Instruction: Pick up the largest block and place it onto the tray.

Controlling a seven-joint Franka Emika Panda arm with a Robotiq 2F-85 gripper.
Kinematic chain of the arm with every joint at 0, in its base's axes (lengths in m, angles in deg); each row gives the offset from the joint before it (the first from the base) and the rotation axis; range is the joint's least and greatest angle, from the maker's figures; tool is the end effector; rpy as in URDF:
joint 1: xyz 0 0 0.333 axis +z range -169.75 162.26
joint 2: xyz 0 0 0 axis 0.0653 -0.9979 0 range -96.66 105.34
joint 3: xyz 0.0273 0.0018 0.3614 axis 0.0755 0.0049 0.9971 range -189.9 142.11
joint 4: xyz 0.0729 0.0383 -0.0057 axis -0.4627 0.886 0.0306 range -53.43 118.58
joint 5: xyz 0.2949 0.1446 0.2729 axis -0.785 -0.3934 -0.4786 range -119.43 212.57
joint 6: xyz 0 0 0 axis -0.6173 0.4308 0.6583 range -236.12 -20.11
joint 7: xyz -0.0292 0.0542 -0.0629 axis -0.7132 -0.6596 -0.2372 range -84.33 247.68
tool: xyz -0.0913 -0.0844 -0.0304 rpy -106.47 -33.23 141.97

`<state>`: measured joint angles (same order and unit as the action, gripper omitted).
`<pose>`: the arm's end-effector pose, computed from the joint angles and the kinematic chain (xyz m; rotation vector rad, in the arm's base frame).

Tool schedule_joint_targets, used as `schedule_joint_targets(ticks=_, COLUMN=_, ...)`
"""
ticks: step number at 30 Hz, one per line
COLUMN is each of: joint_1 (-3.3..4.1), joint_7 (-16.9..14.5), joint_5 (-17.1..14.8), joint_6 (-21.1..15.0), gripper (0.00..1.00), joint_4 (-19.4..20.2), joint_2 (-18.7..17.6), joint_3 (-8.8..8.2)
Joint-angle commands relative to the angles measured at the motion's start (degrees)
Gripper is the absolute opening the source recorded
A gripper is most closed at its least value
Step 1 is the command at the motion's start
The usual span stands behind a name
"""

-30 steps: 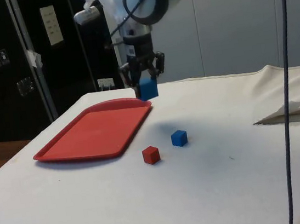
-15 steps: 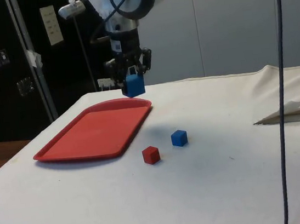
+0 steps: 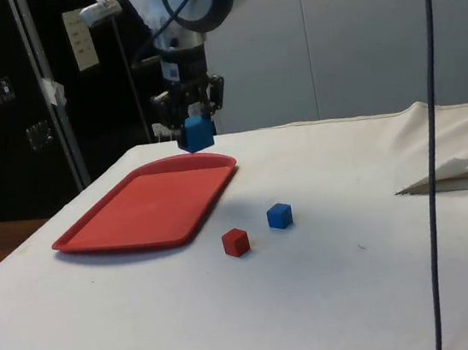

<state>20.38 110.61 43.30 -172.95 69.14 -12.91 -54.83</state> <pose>0.6041 -0.0698 0.2763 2.8907 -0.9542 0.3127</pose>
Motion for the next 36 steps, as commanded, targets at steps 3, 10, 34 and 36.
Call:
schedule_joint_targets(ticks=3, joint_1=-0.34, joint_7=-0.7, joint_5=-0.9, joint_6=0.1, gripper=0.01, joint_4=-1.7, joint_2=-1.6, joint_3=1.03)
schedule_joint_targets(ticks=10, joint_1=-0.52, joint_7=-0.6, joint_5=-1.2, joint_6=0.6, gripper=0.01, joint_4=-5.6, joint_2=-5.0, joint_3=1.89)
schedule_joint_targets(ticks=34, joint_1=-1.49, joint_7=-5.0, joint_5=-9.7, joint_6=4.1, gripper=0.01, joint_4=-21.8, joint_2=-20.3, joint_3=1.32)
schedule_joint_targets(ticks=36, joint_1=-2.75, joint_7=-7.4, joint_5=-12.7, joint_6=4.8, gripper=0.01, joint_4=-23.6, joint_2=-21.7, joint_3=2.18)
